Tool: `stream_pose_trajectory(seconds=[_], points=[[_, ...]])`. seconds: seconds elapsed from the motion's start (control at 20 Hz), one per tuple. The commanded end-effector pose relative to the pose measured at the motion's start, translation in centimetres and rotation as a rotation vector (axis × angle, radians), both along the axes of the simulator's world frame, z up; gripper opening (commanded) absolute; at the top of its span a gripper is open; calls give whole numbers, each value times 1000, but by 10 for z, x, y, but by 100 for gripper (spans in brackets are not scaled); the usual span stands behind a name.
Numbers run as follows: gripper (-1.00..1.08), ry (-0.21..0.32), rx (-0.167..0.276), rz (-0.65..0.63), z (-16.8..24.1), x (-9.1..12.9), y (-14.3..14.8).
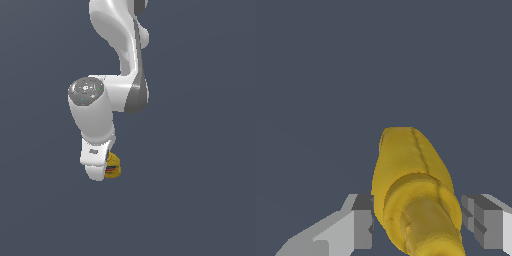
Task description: Pick up the object and move it to a goal position.
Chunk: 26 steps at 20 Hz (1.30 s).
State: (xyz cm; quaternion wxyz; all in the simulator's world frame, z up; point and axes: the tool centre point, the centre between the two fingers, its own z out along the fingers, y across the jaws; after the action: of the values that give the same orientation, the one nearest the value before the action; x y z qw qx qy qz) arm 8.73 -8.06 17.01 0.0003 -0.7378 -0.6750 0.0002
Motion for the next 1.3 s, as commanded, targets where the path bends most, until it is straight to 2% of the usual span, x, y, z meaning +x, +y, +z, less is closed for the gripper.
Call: stream_pose_trajectory(seconds=[0.0, 0.65, 0.95, 1.25], points=[[-100, -1, 0, 0, 0, 0, 0], [-100, 0, 0, 0, 13, -8, -1], [-100, 0, 0, 0, 41, -25, -3], [-100, 0, 0, 0, 87, -52, -8]])
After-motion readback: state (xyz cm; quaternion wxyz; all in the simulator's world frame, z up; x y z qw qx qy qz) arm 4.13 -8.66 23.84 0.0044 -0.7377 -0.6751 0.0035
